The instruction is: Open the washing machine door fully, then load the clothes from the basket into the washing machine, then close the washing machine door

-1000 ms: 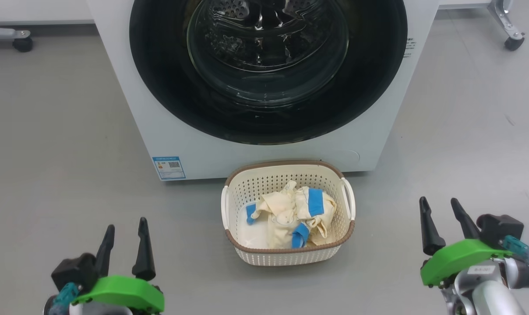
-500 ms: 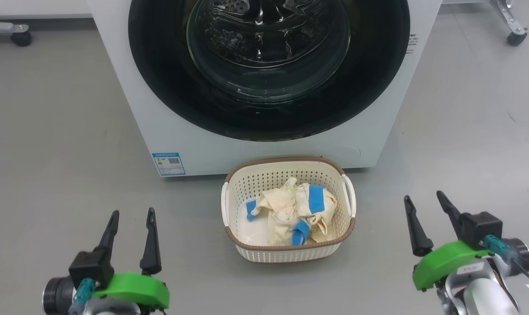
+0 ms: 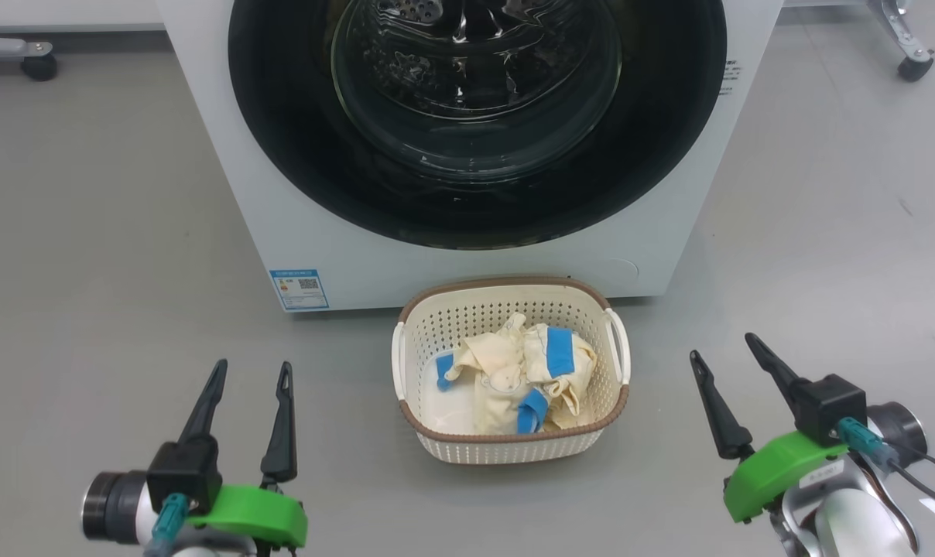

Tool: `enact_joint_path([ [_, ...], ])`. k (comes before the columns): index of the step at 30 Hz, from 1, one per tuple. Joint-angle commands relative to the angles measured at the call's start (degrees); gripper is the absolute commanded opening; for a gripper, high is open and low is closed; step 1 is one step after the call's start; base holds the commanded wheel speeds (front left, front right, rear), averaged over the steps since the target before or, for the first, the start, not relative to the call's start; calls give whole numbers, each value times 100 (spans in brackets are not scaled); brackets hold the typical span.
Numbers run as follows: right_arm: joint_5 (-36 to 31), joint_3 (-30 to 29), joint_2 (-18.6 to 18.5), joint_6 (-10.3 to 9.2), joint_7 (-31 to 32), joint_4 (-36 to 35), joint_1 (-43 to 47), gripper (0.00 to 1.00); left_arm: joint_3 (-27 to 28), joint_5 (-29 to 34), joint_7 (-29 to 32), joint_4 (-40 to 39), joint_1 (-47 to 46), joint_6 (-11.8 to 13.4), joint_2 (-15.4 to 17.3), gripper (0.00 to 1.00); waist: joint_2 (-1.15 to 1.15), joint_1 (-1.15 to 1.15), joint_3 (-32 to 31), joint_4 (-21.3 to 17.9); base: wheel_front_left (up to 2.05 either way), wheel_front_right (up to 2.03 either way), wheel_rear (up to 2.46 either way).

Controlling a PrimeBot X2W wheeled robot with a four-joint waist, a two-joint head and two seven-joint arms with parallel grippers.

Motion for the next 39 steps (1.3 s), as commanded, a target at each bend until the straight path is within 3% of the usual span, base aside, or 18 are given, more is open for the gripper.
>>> enact_joint_path([
  [1,2,99,-51,9,-59,-207,-324,100,211,38,-63,-193,-294,18,73,100,0,0,2,-1,0,0,0],
  [39,229,57,-51,9,-112,-216,-380,100,380,-27,-63,-60,-348,-31,-24,100,0,0,75,-43,5,6,-11],
])
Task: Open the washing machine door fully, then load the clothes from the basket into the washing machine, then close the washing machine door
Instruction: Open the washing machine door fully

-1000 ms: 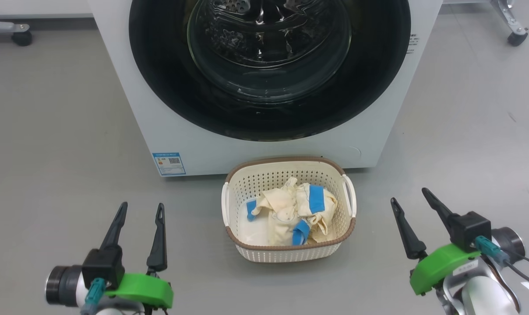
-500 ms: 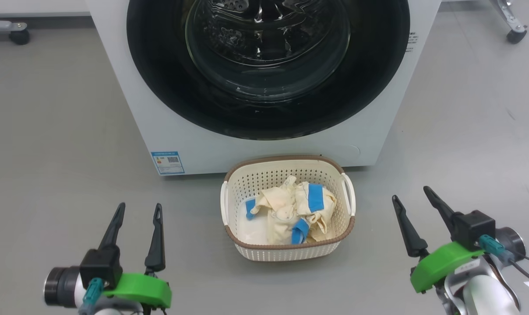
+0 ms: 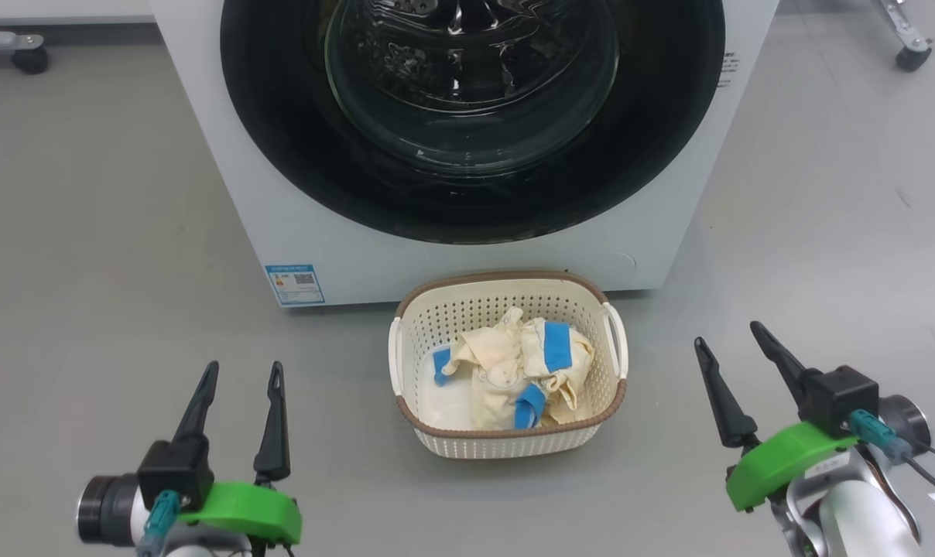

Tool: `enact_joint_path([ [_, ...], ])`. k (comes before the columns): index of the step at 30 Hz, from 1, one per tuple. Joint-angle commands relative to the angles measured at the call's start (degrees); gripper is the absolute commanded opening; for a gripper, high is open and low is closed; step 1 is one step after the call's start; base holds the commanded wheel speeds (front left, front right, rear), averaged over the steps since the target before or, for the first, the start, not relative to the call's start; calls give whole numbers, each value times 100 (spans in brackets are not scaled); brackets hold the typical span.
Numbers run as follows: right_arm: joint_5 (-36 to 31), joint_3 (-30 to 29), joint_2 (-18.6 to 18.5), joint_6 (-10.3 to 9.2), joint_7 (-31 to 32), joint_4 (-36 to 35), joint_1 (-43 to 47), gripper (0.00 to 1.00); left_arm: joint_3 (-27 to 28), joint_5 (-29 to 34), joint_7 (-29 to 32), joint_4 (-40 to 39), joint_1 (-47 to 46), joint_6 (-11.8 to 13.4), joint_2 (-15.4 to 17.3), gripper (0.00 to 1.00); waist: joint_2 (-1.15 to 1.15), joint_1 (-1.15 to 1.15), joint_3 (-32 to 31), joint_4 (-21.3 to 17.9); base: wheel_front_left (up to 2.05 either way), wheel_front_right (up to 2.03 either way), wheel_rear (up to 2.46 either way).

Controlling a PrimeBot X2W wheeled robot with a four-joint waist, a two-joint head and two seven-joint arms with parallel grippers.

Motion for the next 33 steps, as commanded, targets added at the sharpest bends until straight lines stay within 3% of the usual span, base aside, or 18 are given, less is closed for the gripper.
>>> enact_joint_path([
  [1,-7,94,-51,9,-61,-182,-298,100,226,47,-63,-210,-299,-5,45,100,0,0,1,1,62,62,-124],
  [33,110,-46,-51,9,-78,-140,-289,100,232,75,-63,-275,-256,-67,12,100,0,0,-57,-149,114,114,-229],
])
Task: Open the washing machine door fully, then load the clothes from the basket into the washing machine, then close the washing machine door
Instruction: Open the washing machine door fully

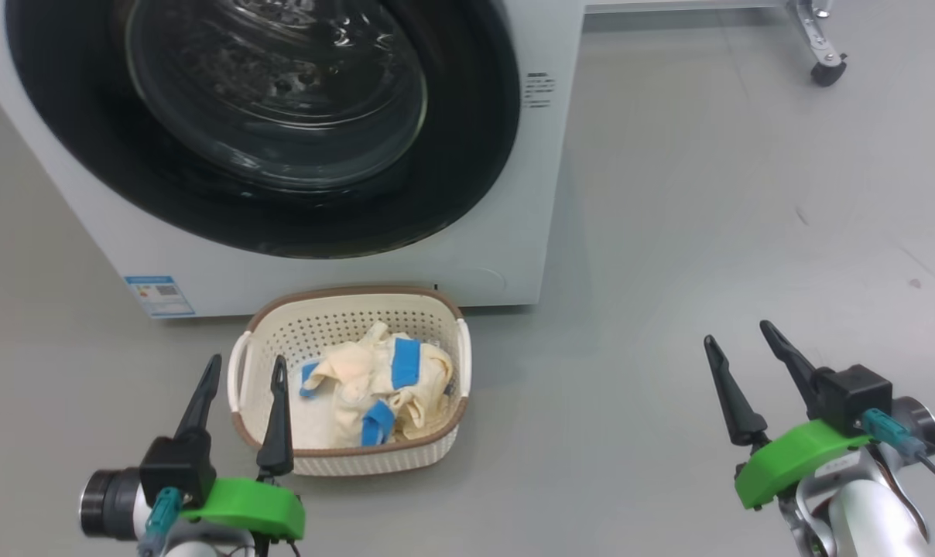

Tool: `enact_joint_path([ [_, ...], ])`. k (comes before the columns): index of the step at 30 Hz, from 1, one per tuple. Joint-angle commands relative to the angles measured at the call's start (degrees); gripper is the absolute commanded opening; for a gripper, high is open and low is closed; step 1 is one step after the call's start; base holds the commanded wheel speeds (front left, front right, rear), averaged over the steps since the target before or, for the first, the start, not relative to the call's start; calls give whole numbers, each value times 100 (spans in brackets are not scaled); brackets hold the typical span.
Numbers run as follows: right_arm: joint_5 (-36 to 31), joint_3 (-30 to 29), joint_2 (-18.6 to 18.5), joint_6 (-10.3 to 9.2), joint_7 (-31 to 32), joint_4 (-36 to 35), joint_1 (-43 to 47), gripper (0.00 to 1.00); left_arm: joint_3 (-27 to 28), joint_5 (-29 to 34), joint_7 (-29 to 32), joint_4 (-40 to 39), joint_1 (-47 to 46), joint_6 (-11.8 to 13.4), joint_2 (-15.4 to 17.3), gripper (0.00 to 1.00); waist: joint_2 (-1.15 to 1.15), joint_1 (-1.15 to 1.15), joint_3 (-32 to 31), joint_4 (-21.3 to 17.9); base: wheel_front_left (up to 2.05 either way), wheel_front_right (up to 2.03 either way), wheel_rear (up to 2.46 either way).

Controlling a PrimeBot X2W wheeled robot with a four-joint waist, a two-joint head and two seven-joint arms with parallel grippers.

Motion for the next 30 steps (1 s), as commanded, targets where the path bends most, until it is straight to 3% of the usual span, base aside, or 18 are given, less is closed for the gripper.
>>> enact_joint_path([
  [1,44,106,-61,9,-76,-174,-284,100,188,9,-63,-220,-231,-18,61,100,0,0,3,-6,87,87,-173],
  [10,86,91,-61,9,-78,-173,-285,100,216,8,-63,-225,-224,-57,67,100,0,0,18,-51,47,47,-94],
  [30,37,147,-61,9,-78,-200,-300,100,264,-2,-63,-182,-253,-45,31,100,0,0,53,-91,0,0,-1],
])
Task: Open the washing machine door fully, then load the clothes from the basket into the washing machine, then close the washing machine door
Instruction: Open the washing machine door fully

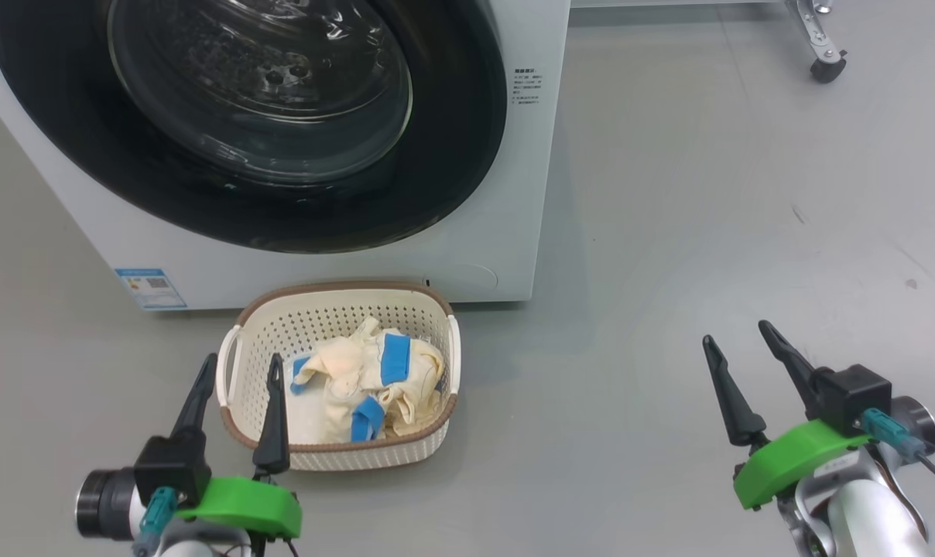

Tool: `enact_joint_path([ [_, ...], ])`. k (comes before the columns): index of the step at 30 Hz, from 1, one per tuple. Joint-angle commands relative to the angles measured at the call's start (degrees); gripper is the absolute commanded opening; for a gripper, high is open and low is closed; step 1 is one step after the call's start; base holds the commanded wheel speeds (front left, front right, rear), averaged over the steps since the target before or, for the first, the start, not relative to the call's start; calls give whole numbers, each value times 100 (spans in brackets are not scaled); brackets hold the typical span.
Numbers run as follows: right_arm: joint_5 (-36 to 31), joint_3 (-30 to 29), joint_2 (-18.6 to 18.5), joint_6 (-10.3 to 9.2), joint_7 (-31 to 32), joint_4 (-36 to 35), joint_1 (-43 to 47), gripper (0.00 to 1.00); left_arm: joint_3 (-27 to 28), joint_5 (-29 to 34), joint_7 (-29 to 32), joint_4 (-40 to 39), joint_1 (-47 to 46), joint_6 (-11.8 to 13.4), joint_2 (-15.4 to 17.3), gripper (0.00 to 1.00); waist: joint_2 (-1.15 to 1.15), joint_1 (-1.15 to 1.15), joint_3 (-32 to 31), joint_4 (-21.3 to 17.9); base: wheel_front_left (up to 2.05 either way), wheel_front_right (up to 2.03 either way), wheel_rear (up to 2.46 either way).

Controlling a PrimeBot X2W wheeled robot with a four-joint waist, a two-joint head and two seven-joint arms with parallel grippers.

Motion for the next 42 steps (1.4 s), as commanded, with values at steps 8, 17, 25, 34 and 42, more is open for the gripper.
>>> enact_joint_path([
  [8,-84,86,-35,9,-78,-253,-339,100,187,27,-63,-153,-291,2,51,100,0,0,73,25,0,0,0],
  [17,11,-121,-35,9,-79,-310,-587,0,122,54,-63,-223,-470,-11,43,100,0,0,362,103,0,0,0],
  [25,383,-463,-35,9,-79,-107,-1198,0,0,18,-63,-417,-737,21,30,100,0,0,798,263,0,0,0],
  [34,4312,-226,-34,9,220,750,-2296,0,-224,83,-63,-493,-1042,92,23,100,0,0,1228,432,0,0,0],
  [42,7782,-81,-34,9,1655,808,-3057,0,-321,-16,-63,-549,-1237,151,20,100,0,0,1553,640,0,0,0],
])
